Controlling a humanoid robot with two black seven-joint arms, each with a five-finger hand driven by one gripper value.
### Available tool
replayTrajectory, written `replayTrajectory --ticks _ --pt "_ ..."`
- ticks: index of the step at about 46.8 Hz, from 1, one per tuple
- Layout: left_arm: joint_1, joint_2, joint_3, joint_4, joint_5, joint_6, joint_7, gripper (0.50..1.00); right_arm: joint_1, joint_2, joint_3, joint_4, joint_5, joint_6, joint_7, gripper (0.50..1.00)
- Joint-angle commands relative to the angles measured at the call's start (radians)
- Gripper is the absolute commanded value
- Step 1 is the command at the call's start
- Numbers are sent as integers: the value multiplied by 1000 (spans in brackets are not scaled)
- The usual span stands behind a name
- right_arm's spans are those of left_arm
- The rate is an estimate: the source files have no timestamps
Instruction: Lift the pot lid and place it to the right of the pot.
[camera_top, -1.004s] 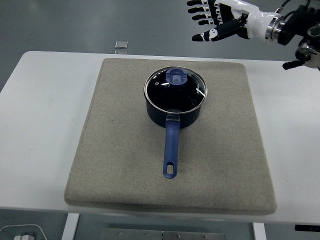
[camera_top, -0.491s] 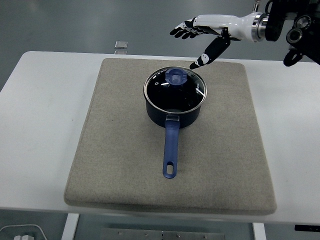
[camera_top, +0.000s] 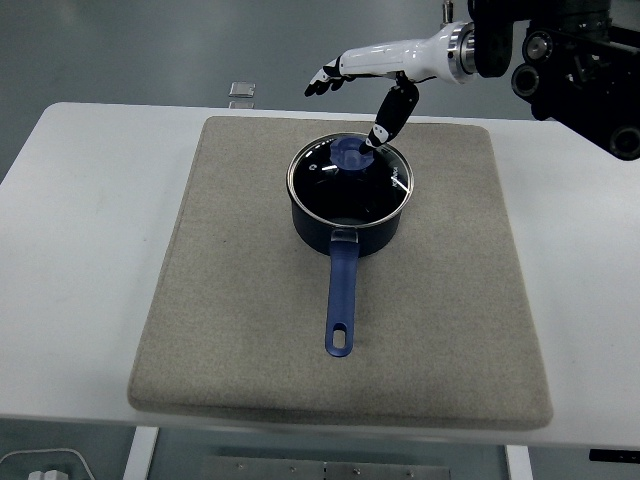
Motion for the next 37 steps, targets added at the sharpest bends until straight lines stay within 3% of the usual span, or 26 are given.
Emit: replayTrajectory --ticks 1,37 --pt "0 0 0 -1 0 0 1 1000 4 0 -28 5 -26 1 6 928" --pt "0 0 0 1 -1 0 1 1000 -10 28 -99 7 -98 -21 23 921"
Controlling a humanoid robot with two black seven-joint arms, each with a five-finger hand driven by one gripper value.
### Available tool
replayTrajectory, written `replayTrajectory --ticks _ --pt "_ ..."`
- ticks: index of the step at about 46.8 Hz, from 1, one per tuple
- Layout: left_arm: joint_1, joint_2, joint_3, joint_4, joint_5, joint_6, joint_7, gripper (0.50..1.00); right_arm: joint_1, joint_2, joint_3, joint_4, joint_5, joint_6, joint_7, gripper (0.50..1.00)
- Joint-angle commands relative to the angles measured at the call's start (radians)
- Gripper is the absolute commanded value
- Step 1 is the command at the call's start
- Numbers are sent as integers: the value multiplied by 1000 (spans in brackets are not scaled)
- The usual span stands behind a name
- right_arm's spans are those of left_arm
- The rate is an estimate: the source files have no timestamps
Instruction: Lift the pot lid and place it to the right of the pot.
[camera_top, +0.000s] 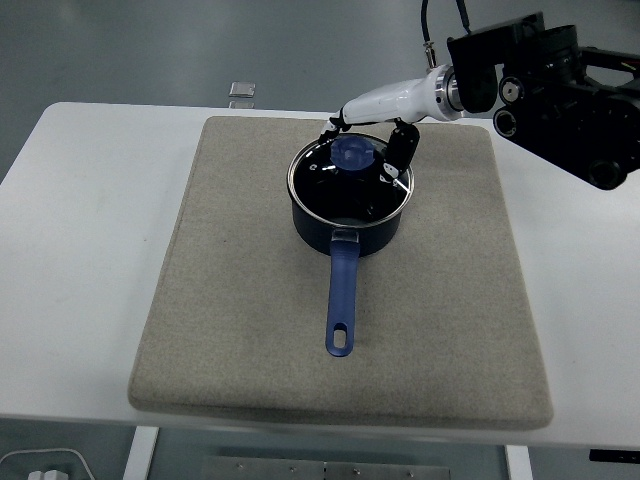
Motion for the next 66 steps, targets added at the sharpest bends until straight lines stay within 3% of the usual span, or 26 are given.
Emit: replayTrajectory --ticks 1,29,39,66 --pt "0 0 0 0 0 0 1 1000 0 1 0 0 -8 -2 0 921" --pt "0 0 0 0 0 0 -1 1000 0 1 -17 -1 -14 -11 2 901" --pt "0 0 0 0 0 0 -1 1000 -2 9 -18 -1 -16 -9 0 868" --pt "0 0 0 0 0 0 1 1000 -2 17 -23 -6 -16 -9 2 864"
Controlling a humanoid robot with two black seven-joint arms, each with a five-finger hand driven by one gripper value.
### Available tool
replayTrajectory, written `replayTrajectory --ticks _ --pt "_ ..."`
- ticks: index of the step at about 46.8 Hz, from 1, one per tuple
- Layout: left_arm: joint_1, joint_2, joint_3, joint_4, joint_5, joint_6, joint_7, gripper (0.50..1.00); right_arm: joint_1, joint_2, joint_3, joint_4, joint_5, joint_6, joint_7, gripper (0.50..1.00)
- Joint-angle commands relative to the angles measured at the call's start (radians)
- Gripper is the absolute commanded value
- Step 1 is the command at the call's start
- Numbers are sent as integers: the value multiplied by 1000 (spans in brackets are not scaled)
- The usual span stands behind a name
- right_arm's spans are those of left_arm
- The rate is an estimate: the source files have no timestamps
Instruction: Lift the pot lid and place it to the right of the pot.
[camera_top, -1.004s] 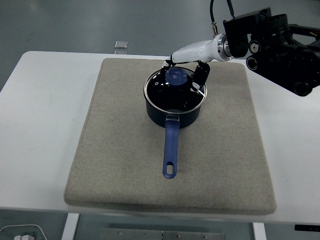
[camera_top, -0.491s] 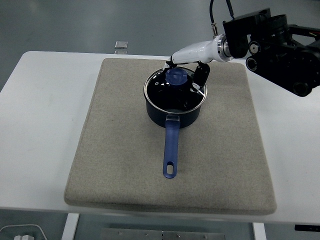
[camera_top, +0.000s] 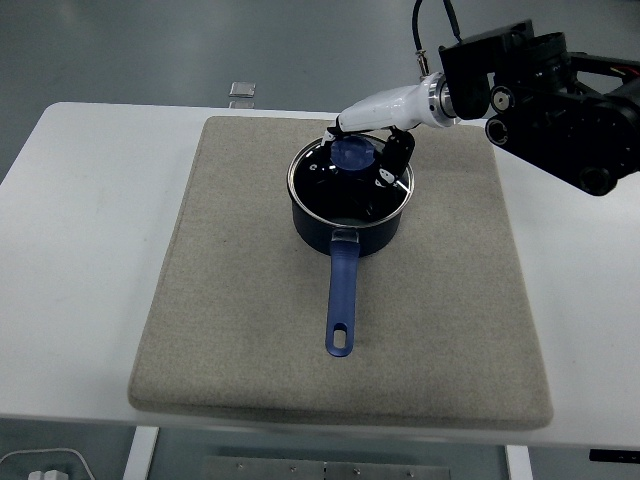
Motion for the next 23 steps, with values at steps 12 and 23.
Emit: replayTrajectory --ticks 12,23 --pt "0 0 0 1 0 0 -1 1000 2 0 -5 -6 0 0 0 829" --pt "0 0 0 1 0 0 -1 1000 5 0 -5 -6 0 0 0 780"
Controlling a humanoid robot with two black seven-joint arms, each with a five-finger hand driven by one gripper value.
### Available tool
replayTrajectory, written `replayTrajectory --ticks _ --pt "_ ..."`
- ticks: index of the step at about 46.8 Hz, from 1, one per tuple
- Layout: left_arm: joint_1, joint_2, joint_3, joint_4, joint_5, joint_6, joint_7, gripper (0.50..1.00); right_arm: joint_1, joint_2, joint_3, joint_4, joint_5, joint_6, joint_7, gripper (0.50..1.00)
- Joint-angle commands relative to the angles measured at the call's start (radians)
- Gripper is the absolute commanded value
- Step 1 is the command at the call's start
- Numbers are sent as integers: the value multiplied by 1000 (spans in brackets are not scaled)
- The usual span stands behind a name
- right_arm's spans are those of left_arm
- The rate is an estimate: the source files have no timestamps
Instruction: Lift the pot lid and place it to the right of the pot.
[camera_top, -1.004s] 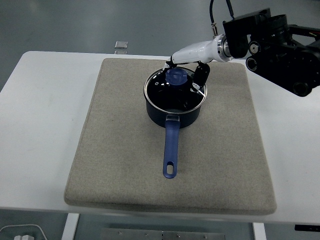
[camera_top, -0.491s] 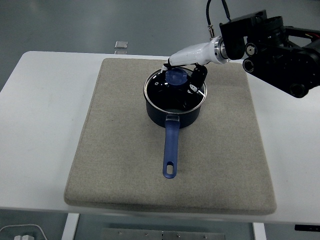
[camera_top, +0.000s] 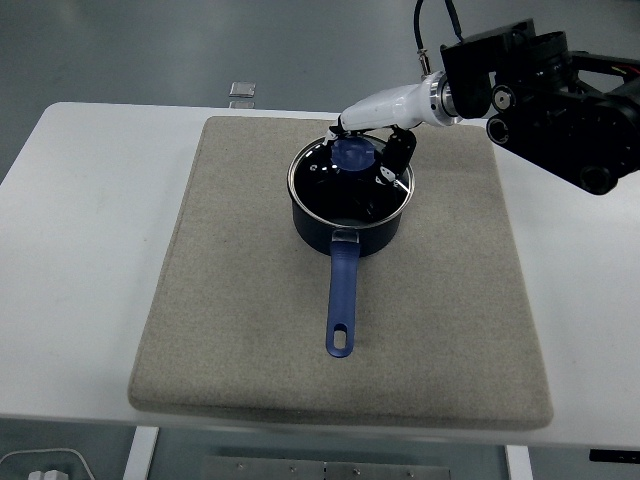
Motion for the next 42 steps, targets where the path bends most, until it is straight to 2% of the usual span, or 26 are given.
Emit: replayTrajectory --ticks 1,9,39,42 --pt "0 0 0 0 0 0 1 1000 1 -1 0 0 0 0 1 778" --pt "0 0 0 -1 0 0 1 1000 2 0 0 0 -11 0 11 762" --pt "0 0 0 -1 0 -1 -1 1000 1 0 0 -3 -12 5 14 760" --pt "0 0 0 0 0 -1 1 1000 1 0 0 -3 -12 6 14 748"
